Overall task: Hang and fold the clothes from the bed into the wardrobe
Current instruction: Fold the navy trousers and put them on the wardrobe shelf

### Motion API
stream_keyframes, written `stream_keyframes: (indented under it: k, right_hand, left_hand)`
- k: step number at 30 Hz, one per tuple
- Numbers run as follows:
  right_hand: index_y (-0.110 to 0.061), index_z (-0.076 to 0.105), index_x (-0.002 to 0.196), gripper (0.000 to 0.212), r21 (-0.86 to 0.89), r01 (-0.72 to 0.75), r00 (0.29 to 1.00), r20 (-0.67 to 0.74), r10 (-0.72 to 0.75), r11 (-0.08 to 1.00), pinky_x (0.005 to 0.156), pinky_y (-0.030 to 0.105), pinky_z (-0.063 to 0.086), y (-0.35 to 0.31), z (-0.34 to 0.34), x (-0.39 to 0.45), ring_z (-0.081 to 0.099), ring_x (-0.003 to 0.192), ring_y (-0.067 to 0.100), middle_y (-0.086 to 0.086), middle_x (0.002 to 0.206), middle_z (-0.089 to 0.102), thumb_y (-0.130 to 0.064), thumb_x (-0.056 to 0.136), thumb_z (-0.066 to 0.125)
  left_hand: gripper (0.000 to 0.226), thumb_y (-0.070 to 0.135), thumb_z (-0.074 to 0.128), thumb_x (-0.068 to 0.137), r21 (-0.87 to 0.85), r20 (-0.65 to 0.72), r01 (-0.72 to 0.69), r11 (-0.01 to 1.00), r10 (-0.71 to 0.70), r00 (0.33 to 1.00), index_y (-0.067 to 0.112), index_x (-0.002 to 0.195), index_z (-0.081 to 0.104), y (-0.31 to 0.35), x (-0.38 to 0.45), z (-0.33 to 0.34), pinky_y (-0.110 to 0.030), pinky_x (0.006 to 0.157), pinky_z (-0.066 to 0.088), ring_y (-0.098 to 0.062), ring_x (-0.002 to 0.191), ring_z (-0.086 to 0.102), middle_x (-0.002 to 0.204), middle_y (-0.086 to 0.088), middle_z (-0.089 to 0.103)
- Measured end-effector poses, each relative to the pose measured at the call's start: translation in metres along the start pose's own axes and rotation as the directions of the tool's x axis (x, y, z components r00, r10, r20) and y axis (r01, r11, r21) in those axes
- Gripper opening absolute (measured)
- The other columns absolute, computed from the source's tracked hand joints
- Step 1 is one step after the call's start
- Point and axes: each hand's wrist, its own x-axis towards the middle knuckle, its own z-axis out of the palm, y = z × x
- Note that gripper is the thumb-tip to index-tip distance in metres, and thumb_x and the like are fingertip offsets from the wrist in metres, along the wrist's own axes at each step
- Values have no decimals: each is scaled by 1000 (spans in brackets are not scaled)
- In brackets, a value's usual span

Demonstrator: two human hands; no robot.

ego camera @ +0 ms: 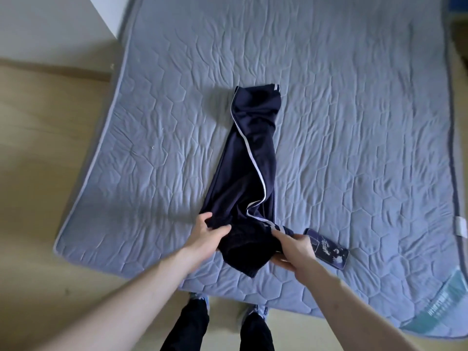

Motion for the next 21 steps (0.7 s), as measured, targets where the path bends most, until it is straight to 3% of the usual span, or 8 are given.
stream_keyframes:
  k: [2, 6, 8, 10, 13, 17, 19, 21]
  right_hand:
    - [-13, 58, 120, 50, 71, 87, 996, -30, -85, 994, 53, 28, 59, -46, 4, 2, 77, 64, 22, 11, 93, 78, -32, 81, 83]
    - [-21, 44, 144, 70, 150, 213, 975, -99, -200, 965, 45, 26, 55, -135, 18, 17, 75, 56, 23, 11, 109, 74, -28, 83, 79]
    - [-19, 56, 125, 48, 145, 248, 967, -97, -236, 958, 40, 24, 51, -177, 25, 29, 73, 53, 25, 12, 105, 77, -27, 84, 78]
    - [-10, 63, 101, 22, 159, 268, 963, -78, -259, 950, 39, 23, 51, -215, 31, 39, 70, 46, 21, 10, 71, 76, -21, 87, 75]
    - [-5, 65, 96, 13, 181, 294, 956, -74, -285, 939, 36, 24, 50, -262, 41, 54, 67, 40, 18, 8, 52, 68, -16, 90, 70]
    - [-5, 66, 118, 28, 234, 388, 919, -25, -393, 892, 45, 28, 58, -314, 50, 78, 73, 61, 20, 8, 86, 75, -24, 97, 67]
    - [-10, 57, 137, 48, 245, 452, 889, -52, -454, 857, 57, 33, 64, -323, 53, 94, 77, 86, 25, 9, 108, 73, -26, 94, 70]
    - [-21, 43, 151, 67, 77, 503, 863, -103, -495, 861, 73, 35, 64, -308, 55, 113, 75, 97, 25, 9, 119, 72, -27, 90, 70]
  left_hand:
    - [68, 38, 80, 77, -44, -23, -90, 995, 89, 996, 38, 134, 43, 48, 13, -3, -41, 93, 59, -18, 99, 73, 114, -1, 73]
    - [12, 17, 72, 92, -167, -64, -182, 969, 174, 983, 25, 100, 74, 136, 54, -2, -25, 56, 57, -13, 90, 69, 108, -2, 73]
    - [7, 15, 69, 94, -251, -75, -170, 953, 156, 985, 18, 97, 75, 177, 76, -5, -22, 55, 56, -14, 91, 67, 104, -2, 72]
    - [5, 15, 67, 95, -358, -72, -144, 922, 126, 989, 14, 97, 71, 213, 93, -7, -21, 52, 56, -14, 78, 66, 91, -6, 70]
    - [10, 12, 58, 100, -449, -80, -169, 877, 149, 986, 11, 99, 68, 256, 120, -9, -21, 54, 58, -14, 70, 67, 83, -8, 68]
    - [21, 4, 51, 98, -473, -66, -251, 845, 250, 966, 7, 116, 62, 292, 157, -17, -23, 62, 60, -20, 77, 75, 113, -15, 67]
    - [55, 4, 57, 93, -290, -74, -312, 905, 304, 950, 15, 145, 47, 291, 179, -20, -29, 70, 63, -23, 84, 76, 126, -12, 62]
    - [77, 10, 65, 87, 6, -150, -327, 945, 324, 934, 21, 157, 34, 271, 198, -23, -37, 84, 62, -26, 97, 73, 127, -10, 64]
